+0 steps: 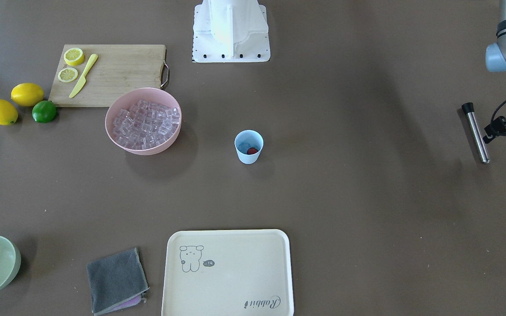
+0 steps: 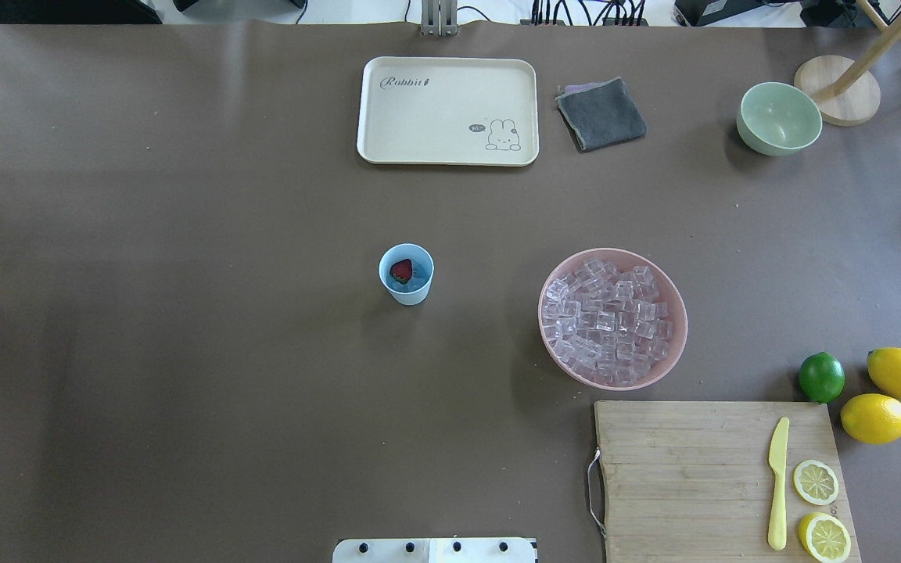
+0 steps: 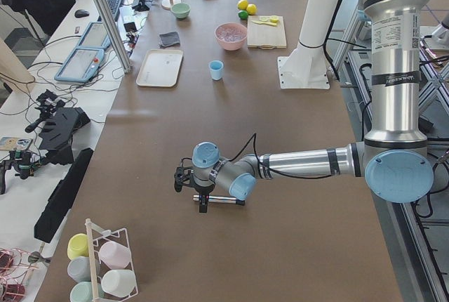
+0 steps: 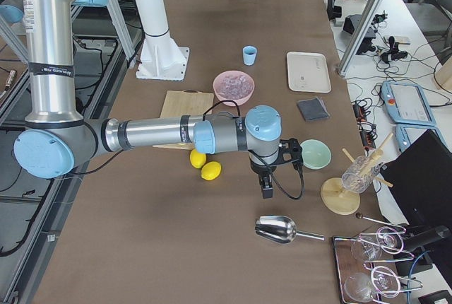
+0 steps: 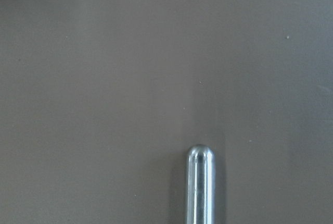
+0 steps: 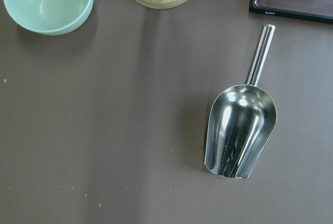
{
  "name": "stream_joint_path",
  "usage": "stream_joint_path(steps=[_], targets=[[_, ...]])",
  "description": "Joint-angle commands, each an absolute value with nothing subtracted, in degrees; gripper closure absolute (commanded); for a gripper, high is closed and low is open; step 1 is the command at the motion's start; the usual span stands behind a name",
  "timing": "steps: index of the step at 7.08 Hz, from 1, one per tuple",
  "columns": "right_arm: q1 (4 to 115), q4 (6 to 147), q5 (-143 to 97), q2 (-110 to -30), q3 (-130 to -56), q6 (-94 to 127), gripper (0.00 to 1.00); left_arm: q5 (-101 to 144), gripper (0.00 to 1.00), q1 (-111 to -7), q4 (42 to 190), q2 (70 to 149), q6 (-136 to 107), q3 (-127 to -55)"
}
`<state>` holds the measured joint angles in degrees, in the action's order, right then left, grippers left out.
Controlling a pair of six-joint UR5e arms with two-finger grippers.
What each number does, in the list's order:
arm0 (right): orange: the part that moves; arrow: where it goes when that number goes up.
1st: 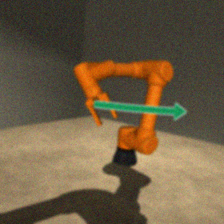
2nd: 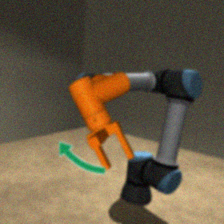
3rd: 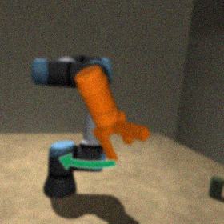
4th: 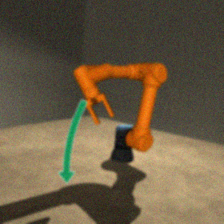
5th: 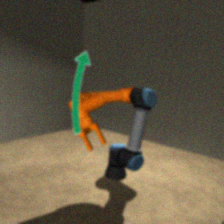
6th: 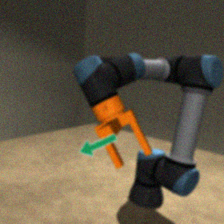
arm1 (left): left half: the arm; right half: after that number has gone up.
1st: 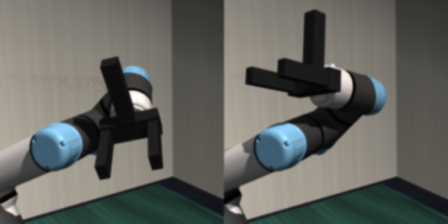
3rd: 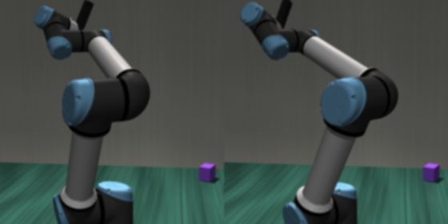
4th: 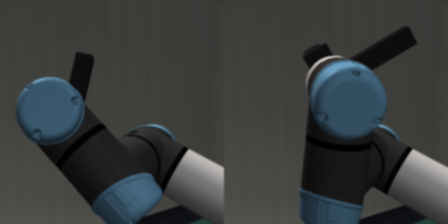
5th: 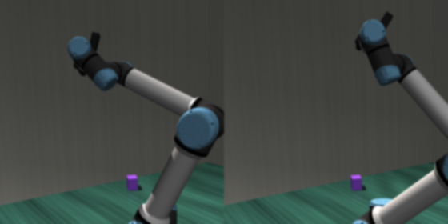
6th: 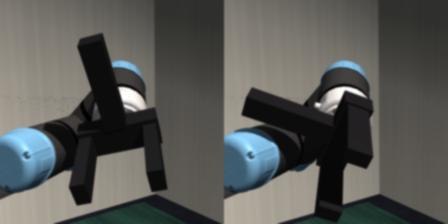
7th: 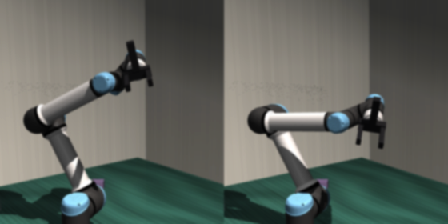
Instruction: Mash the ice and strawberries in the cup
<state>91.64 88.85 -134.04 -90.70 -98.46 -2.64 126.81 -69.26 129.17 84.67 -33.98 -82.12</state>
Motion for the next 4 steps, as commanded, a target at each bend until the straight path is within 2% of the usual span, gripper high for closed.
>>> stream_joint_path(steps=[1,4], targets=[[91.41,88.86,-134.03,-90.7,-98.18,-2.64,0.0,126.74,0.03,-67.6,131.22,84.55,-34.63,-80.86],[91.32,88.86,-134.12,-90.7,-98.35,-2.64,0.0,126.48,0.05,-66.18,132.71,84.55,-35.77,-81.21]])
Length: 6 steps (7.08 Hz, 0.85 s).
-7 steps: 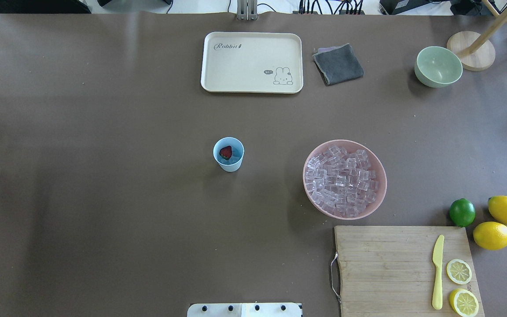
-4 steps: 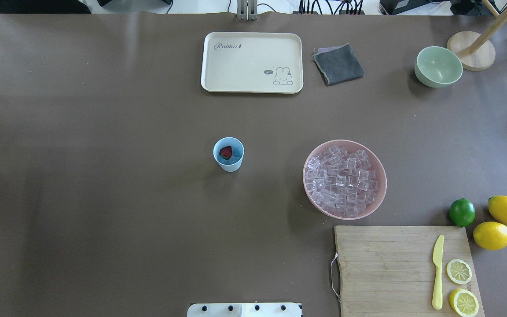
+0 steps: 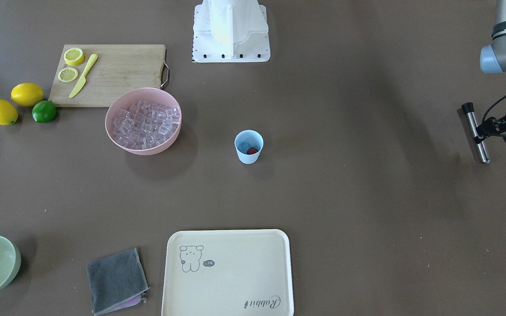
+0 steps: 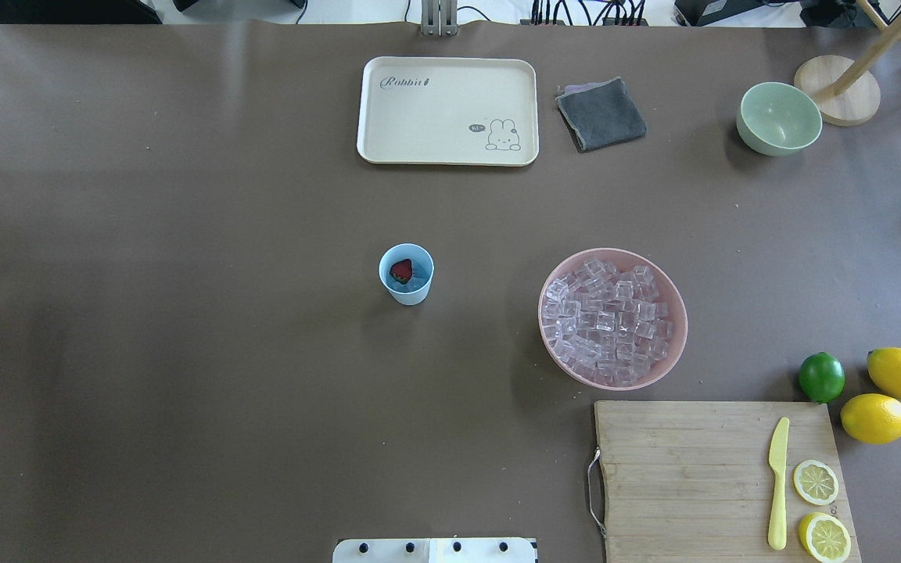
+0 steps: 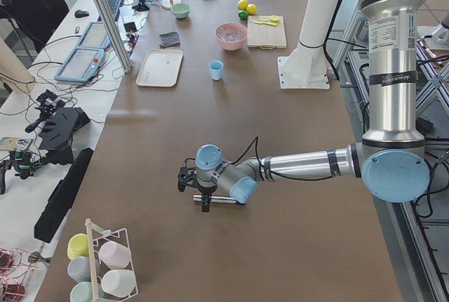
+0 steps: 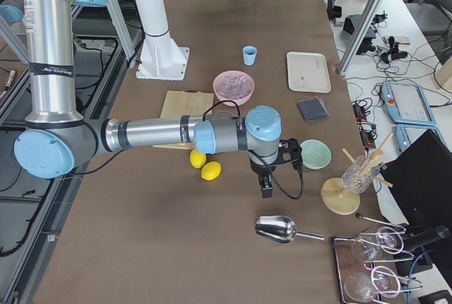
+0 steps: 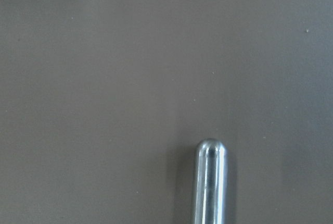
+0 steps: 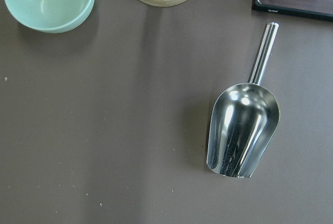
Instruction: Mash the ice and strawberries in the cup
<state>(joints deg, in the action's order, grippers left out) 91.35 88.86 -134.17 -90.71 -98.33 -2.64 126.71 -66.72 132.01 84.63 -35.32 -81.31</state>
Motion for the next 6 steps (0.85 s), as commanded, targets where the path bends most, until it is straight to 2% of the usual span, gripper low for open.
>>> stream_joint_path(steps=[1,4,5,6], targets=[[91.32,88.86,-134.12,-90.79,-98.52,-2.64,0.0,126.21,0.24,-64.88,132.63,84.55,-35.68,-80.95],[91.32,88.86,-134.03,-90.7,-98.53,-2.64,0.0,126.12,0.4,-63.9,132.71,84.46,-34.98,-79.98],[91.32,88.86,-134.03,-90.7,-98.61,-2.64,0.0,126.12,0.53,-63.9,132.63,84.55,-34.98,-80.07],[91.32,88.86,-134.03,-90.7,-98.53,-2.64,0.0,126.12,0.78,-63.9,132.71,84.46,-34.98,-80.16]])
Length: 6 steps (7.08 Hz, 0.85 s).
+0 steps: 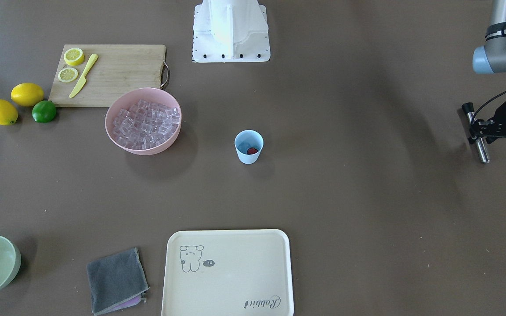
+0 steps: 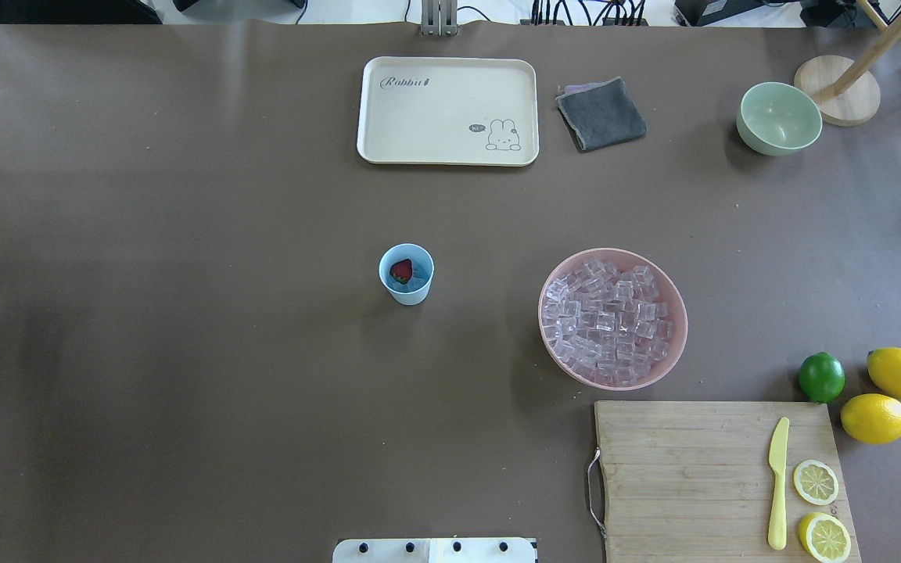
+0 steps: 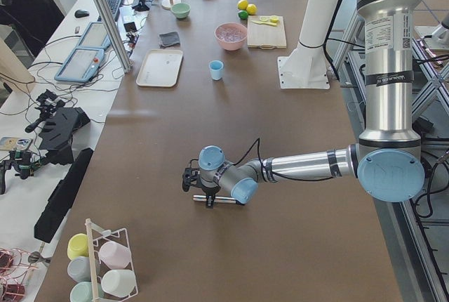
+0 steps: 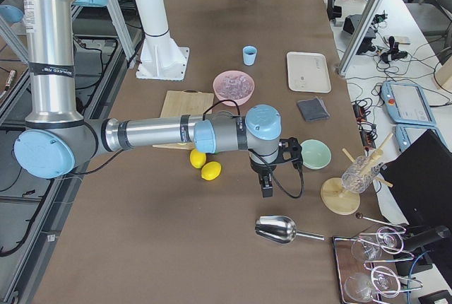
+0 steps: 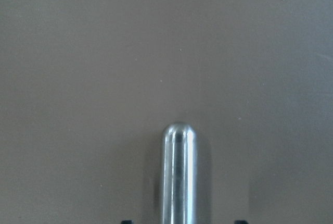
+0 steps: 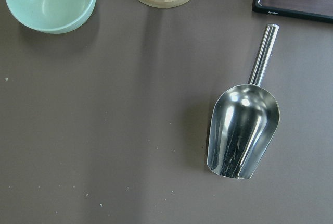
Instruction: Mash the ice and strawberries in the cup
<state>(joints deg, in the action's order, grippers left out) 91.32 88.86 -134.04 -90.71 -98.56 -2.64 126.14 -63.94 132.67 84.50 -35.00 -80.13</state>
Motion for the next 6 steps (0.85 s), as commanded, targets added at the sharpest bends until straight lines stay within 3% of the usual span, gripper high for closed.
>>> stream_joint_path(steps=[1,4,6], targets=[[91.32,88.86,-134.03,-90.7,-98.61,-2.64,0.0,126.12,0.96,-63.9,132.8,84.46,-34.89,-79.98],[91.32,88.86,-134.03,-90.53,-98.88,-2.64,0.0,126.73,1.0,-63.98,132.37,84.46,-33.48,-84.52],[91.32,88.86,-134.03,-90.7,-99.05,-2.64,0.0,127.0,1.0,-64.51,130.7,89.36,-33.4,-89.53]])
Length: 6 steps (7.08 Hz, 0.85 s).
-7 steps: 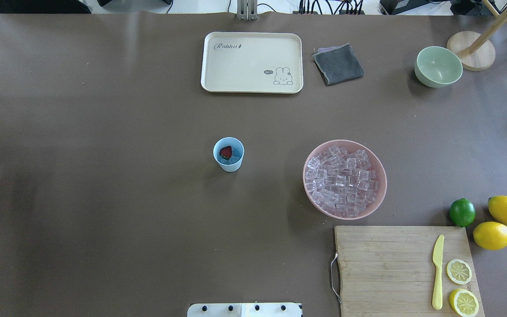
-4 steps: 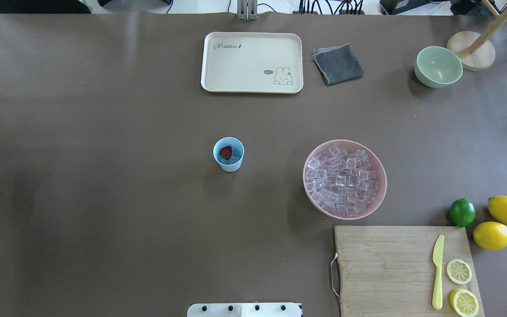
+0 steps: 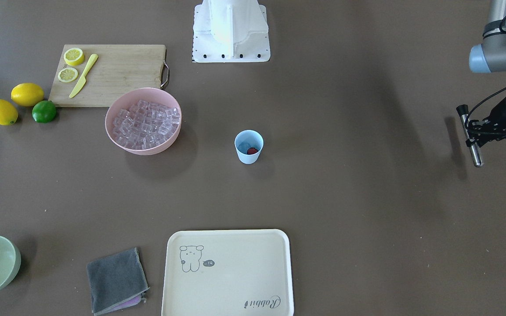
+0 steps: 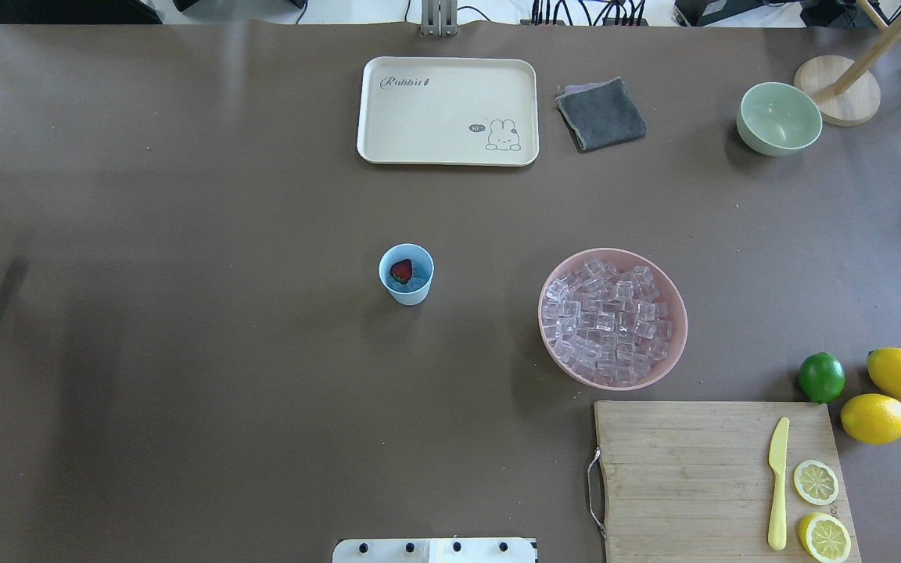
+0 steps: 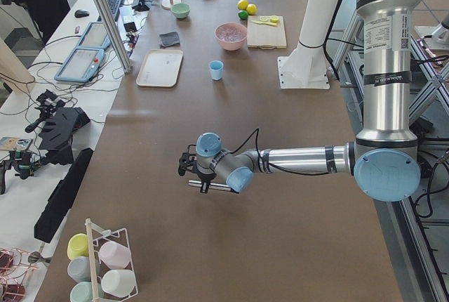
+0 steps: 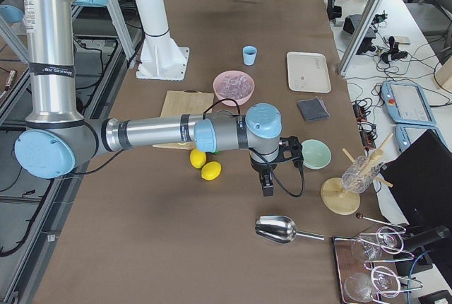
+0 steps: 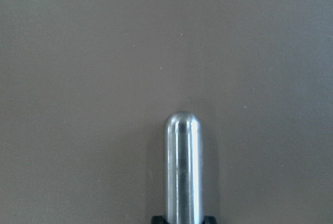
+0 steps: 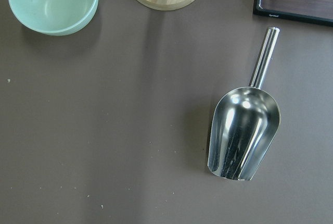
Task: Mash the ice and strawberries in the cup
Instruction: 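Bring the metal rod in the left gripper over the blue cup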
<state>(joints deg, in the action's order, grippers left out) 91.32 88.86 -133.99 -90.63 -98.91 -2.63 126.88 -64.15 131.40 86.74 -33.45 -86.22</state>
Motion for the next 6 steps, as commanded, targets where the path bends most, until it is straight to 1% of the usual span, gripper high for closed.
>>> stream_joint_path(steps=[1,2,3,4,5,6], targets=[[91.41,89.03,-134.03,-90.88,-99.92,-2.64,0.0,126.83,1.0,-64.51,130.17,92.43,-33.4,-93.39],[91.32,89.21,-133.95,-90.79,-100.19,-2.64,0.0,126.48,1.0,-64.51,130.08,96.2,-33.83,-96.3],[91.32,89.21,-133.77,-90.79,-100.2,-2.64,0.0,126.3,1.0,-64.51,130.08,103.55,-34.1,-96.59],[91.32,89.21,-133.6,-90.7,-100.2,-2.64,0.0,126.39,1.0,-64.42,130.08,109.02,-36.89,-96.68],[91.41,89.21,-133.51,-90.62,-100.2,-2.64,0.0,124.39,1.0,-64.42,129.73,111.77,-49.44,-99.99],[91.32,89.3,-133.33,-90.53,-100.11,-2.64,0.0,118.01,1.0,-63.38,129.73,112.06,-52.35,-103.33]])
